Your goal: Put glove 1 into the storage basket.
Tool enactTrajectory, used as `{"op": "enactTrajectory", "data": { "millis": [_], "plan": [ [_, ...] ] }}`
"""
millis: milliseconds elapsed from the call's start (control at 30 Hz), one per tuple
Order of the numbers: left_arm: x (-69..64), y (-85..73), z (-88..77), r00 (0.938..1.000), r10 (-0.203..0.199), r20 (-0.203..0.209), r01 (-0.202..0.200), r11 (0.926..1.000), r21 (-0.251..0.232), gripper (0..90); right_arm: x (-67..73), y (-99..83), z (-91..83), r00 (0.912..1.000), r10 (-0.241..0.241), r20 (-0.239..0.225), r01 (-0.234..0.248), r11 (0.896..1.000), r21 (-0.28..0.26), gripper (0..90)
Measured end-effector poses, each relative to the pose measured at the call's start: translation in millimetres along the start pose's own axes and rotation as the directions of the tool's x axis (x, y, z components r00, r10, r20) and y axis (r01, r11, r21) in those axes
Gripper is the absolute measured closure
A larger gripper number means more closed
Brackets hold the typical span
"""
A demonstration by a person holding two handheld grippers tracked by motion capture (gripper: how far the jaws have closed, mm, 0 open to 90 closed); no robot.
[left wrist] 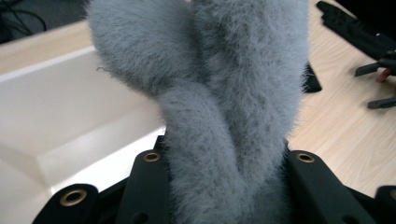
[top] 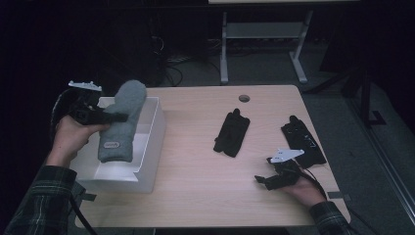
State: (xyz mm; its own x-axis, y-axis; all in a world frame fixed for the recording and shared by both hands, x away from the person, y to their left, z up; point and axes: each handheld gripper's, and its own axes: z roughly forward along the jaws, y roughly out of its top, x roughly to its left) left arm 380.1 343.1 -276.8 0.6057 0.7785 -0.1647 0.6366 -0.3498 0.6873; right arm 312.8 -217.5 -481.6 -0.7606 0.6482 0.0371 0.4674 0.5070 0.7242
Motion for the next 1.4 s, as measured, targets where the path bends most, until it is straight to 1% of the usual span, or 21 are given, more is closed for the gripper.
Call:
{"op": "enactTrajectory", "data": {
  "millis": [33, 100, 167, 333, 467, 533, 633, 667, 700, 767, 800, 867, 933, 1033, 1133, 1167, 1233, 1267, 1333, 1367, 1400],
  "plan": [
    [3.2, -4.0, 3.5, 0.9999, -0.014, 0.006, 0.014, 0.9999, 0.003, 64.3, -0.1, 0.0, 0.1, 1.0, -0.001, 0.0, 0.001, 1.0, 0.0, 14.3],
    [9.3, -12.2, 12.4, 0.9997, -0.02, 0.011, 0.019, 0.9994, 0.027, 64.2, -0.1, 0.3, 0.4, 1.0, 0.001, 0.001, -0.001, 1.0, 0.0, 14.3],
    [14.3, -21.3, 24.3, 0.9996, -0.03, 0.002, 0.03, 0.9979, 0.058, 64.1, -0.1, 0.3, 0.4, 1.0, 0.001, 0.001, -0.001, 1.0, 0.0, 14.3],
    [28.1, -42.7, 53.1, 0.9978, -0.066, 0.0, 0.065, 0.9922, 0.107, 63.5, -0.2, 0.3, 0.4, 1.0, 0.001, 0.002, -0.001, 1.0, 0.0, 14.3],
    [43.6, -55.8, 72.6, 0.9958, -0.089, -0.019, 0.091, 0.9833, 0.157, 63.0, -0.2, 0.3, 0.5, 1.0, 0.001, 0.002, -0.001, 1.0, 0.0, 14.3],
    [49.2, -61.1, 80.9, 0.994, -0.108, -0.02, 0.109, 0.98, 0.166, 62.7, -0.2, 0.4, 0.5, 1.0, 0.002, 0.003, -0.002, 1.0, 0.0, 14.3],
    [53.5, -66.7, 93.3, 0.9931, -0.117, -0.004, 0.115, 0.9738, 0.196, 61.8, -0.2, 0.4, 0.5, 1.0, 0.002, 0.003, -0.002, 1.0, 0.0, 14.3],
    [53.7, -68.1, 97.8, 0.9928, -0.12, 0.004, 0.117, 0.9732, 0.198, 61.6, -0.2, 0.4, 0.5, 1.0, 0.002, 0.003, -0.002, 1.0, 0.0, 14.3],
    [54.4, -69.8, 103.4, 0.9928, -0.119, 0.009, 0.114, 0.9699, 0.215, 61.3, -0.2, 0.4, 0.5, 1.0, 0.002, 0.003, -0.002, 1.0, 0.0, 14.3],
    [56.5, -73.7, 111.8, 0.9941, -0.109, 0.002, 0.105, 0.9643, 0.243, 61.0, -0.2, 0.4, 0.5, 1.0, 0.002, 0.003, -0.002, 1.0, 0.0, 14.3],
    [59.0, -76.2, 115.1, 0.9935, -0.113, -0.001, 0.11, 0.9614, 0.252, 60.6, -0.2, 0.4, 0.5, 1.0, 0.002, 0.003, -0.002, 1.0, 0.0, 14.3],
    [64.0, -79.8, 117.6, 0.9919, -0.127, 0.009, 0.121, 0.9625, 0.243, 59.3, -0.2, 0.4, 0.5, 1.0, 0.002, 0.003, -0.002, 1.0, 0.0, 14.3],
    [64.1, -80.6, 118.9, 0.9918, -0.128, 0.001, 0.124, 0.9634, 0.238, 56.3, -0.2, 0.4, 0.5, 1.0, 0.002, 0.003, -0.002, 1.0, 0.0, 14.3],
    [64.7, -79.3, 118.1, 0.9911, -0.128, -0.035, 0.133, 0.9612, 0.242, 44.7, -0.1, 0.4, 0.5, 1.0, 0.002, 0.003, -0.002, 1.0, 0.0, 14.3],
    [64.9, -77.5, 115.8, 0.9901, -0.12, -0.073, 0.134, 0.964, 0.23, 29.7, -0.2, 0.4, 0.5, 1.0, 0.001, 0.003, -0.001, 1.0, 0.0, 14.3],
    [64.4, -76.7, 115.5, 0.9878, -0.13, -0.085, 0.146, 0.9626, 0.228, 27.7, -0.2, 0.4, 0.5, 1.0, 0.001, 0.003, -0.001, 1.0, 0.0, 14.3],
    [62.3, -73.2, 114.1, 0.9854, -0.126, -0.114, 0.149, 0.9637, 0.221, 23.1, -0.2, 0.4, 0.5, 1.0, 0.001, 0.003, -0.001, 1.0, 0.0, 14.3],
    [60.6, -70.0, 111.7, 0.9831, -0.12, -0.139, 0.148, 0.9658, 0.213, 21.5, -0.1, 0.4, 0.5, 1.0, 0.001, 0.003, -0.001, 1.0, 0.0, 14.3],
    [59.3, -64.9, 108.2, 0.9815, -0.115, -0.153, 0.145, 0.9694, 0.198, 18.4, 0.0, 0.6, 0.7, 1.0, 0.003, 0.002, -0.003, 1.0, 0.0, 14.2],
    [57.8, -61.0, 105.1, 0.9793, -0.115, -0.167, 0.145, 0.9717, 0.186, 17.7, 0.0, 0.6, 0.7, 1.0, 0.002, 0.002, -0.002, 1.0, 0.0, 14.2],
    [57.4, -58.7, 103.5, 0.9793, -0.112, -0.169, 0.143, 0.9725, 0.184, 17.3, 0.0, 0.6, 0.7, 1.0, 0.003, 0.003, -0.003, 1.0, 0.001, 14.2]
  ]
}}
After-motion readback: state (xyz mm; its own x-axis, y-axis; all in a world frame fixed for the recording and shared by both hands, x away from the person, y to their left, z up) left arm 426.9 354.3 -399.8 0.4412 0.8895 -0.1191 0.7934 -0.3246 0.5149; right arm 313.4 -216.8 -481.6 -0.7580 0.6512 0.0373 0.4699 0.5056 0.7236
